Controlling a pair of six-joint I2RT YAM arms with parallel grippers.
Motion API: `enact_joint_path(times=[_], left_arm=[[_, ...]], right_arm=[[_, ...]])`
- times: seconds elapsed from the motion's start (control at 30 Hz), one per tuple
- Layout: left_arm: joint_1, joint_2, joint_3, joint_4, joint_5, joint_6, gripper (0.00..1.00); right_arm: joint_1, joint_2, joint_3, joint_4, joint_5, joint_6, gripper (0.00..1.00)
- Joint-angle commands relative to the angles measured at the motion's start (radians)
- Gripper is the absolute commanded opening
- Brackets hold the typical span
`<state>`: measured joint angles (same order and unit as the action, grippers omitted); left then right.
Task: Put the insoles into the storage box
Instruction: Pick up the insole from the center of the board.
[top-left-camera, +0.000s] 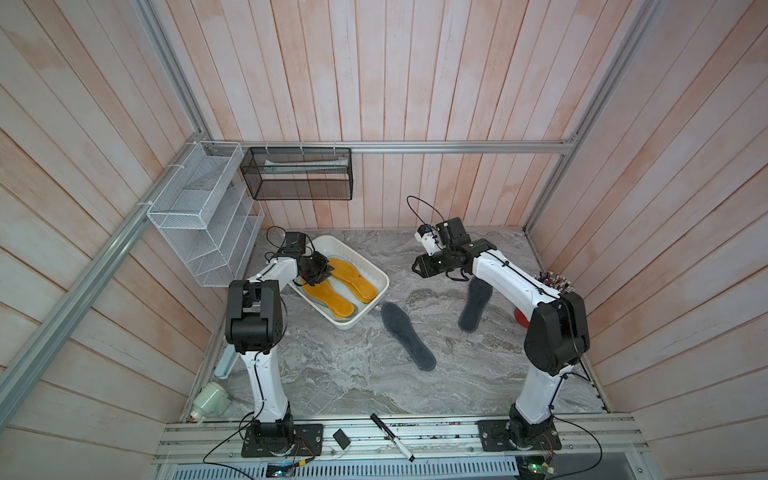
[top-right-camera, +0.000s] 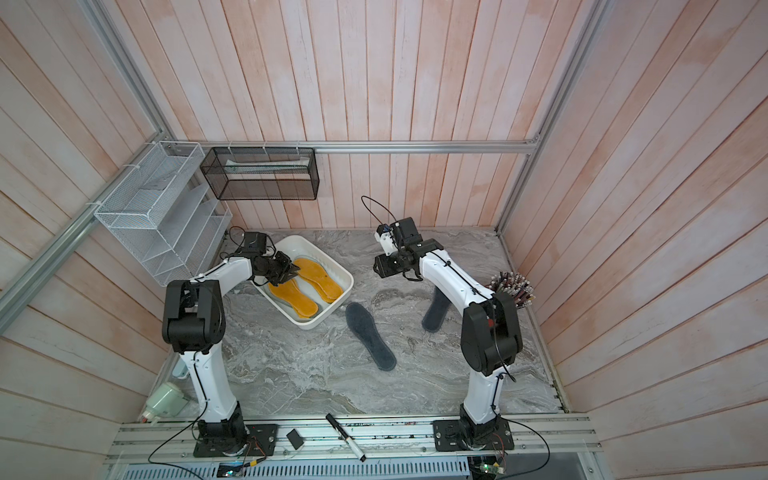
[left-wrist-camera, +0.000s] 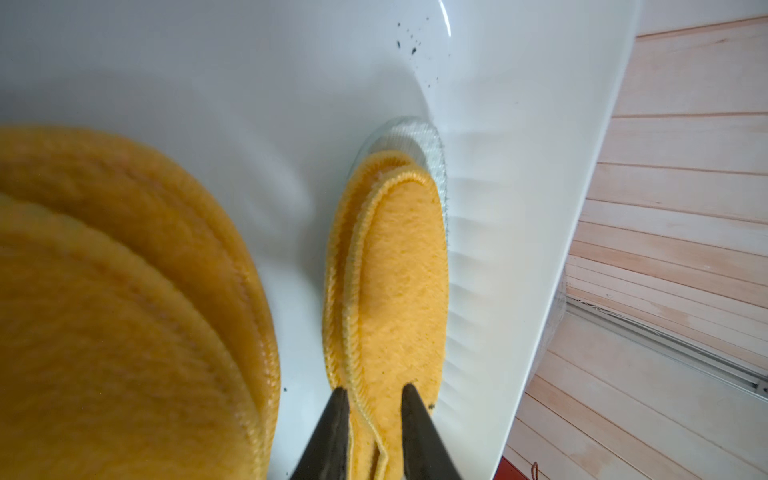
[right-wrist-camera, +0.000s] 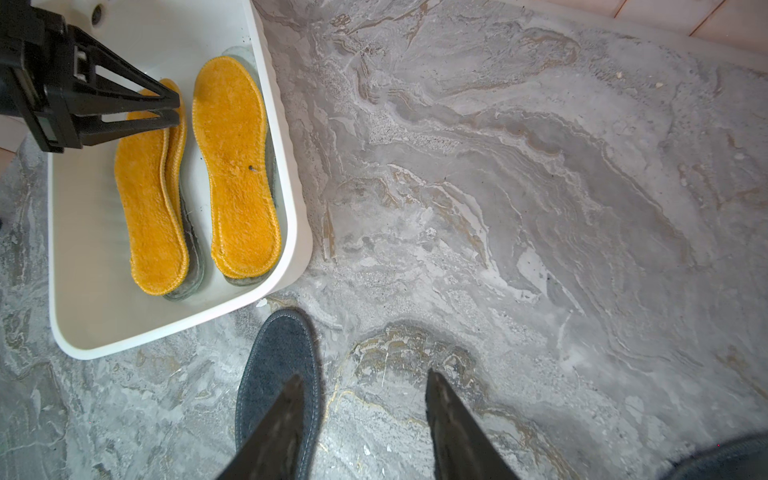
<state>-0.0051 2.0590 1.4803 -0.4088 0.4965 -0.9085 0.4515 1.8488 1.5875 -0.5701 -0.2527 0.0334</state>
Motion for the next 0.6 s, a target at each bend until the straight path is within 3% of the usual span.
enact_joint_path(times=[0.0, 0.1, 0.3, 0.57], left_arm=[[0.001, -0.034, 0.020, -0.015, -0.018, 0.019, 0.24], [-0.001, -0.067, 0.016, 0.006, -0.006, 0.012, 0.24], [-0.011, -0.212, -0.057, 0.211, 0.083, -0.062, 0.27], [-0.131, -0.428, -0.259, 0.382, 0.017, -0.140, 0.33]], right_arm=[[-0.005, -0.052, -0.031, -0.004, -0.009, -0.003, 0.51], [-0.011, -0.064, -0.050, -0.016, -0.013, -0.005, 0.53], [-0.030, -0.059, -0.086, -0.092, -0.073, -0.009, 0.56], [0.010, -0.085, -0.248, -0.111, -0.124, 0.053, 0.60]])
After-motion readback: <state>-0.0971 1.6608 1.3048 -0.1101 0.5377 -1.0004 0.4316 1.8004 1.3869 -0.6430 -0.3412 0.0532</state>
